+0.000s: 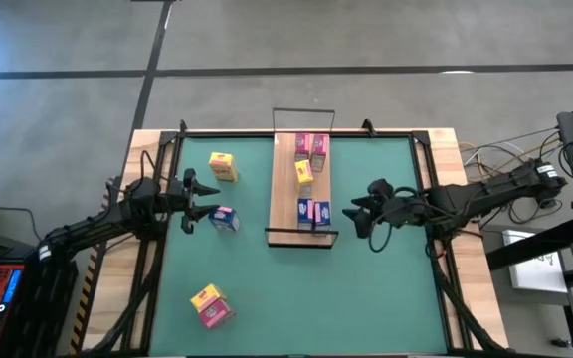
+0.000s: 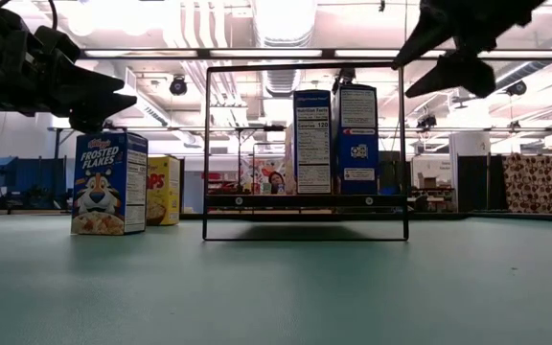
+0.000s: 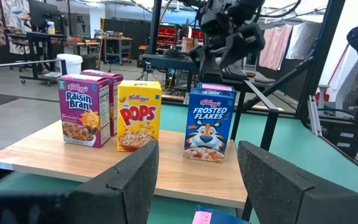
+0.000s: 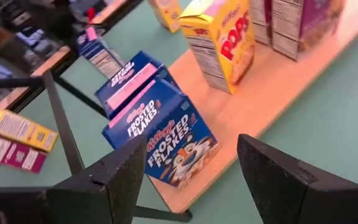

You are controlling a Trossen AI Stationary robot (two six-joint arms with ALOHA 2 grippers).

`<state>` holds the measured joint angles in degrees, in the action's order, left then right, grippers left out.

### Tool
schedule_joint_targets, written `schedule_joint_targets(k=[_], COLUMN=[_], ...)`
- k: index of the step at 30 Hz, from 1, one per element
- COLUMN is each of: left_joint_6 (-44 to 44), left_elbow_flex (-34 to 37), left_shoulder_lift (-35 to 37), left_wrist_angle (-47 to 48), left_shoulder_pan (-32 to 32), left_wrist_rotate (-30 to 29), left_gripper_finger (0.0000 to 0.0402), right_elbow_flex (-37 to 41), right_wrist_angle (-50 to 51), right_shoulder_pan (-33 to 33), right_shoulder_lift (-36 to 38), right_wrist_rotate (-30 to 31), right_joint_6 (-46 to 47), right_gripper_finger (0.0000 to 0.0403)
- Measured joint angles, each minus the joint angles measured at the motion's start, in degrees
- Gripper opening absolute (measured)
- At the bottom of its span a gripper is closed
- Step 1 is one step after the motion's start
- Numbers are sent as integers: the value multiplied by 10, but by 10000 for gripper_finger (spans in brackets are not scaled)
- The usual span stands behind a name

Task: Stack cereal on shelf
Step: Put the top yellow cereal box on the shelf

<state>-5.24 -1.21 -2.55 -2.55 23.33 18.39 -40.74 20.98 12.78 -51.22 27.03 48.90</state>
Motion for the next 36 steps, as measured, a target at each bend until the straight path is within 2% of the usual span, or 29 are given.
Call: schedule_joint_targets(k=[5,9,15,18,26,36], left_joint_6=[0,0,0,0,0,0], left_elbow_flex=[0,0,0,0,0,0], left_shoulder_lift=[0,0,0,0,0,0], left_wrist_angle=[0,0,0,0,0,0], left_shoulder_pan=[0,0,0,0,0,0], left_wrist_rotate=[0,0,0,0,0,0], left_gripper_finger=[204,204,204,204,204,204], right_elbow_flex=[83,157,238,268,318,319], right_wrist_angle=[-112,-239,-385,-433,-485,-474], right_shoulder_pan=[0,0,0,0,0,0], right_shoulder_lift=[46,87,111,117,118,118], right_wrist_rotate=[0,0,-10,-16,3,16], right_joint_6=[-67,-145,-279,-298,-292,-300], right_gripper_finger=[240,240,240,240,240,240])
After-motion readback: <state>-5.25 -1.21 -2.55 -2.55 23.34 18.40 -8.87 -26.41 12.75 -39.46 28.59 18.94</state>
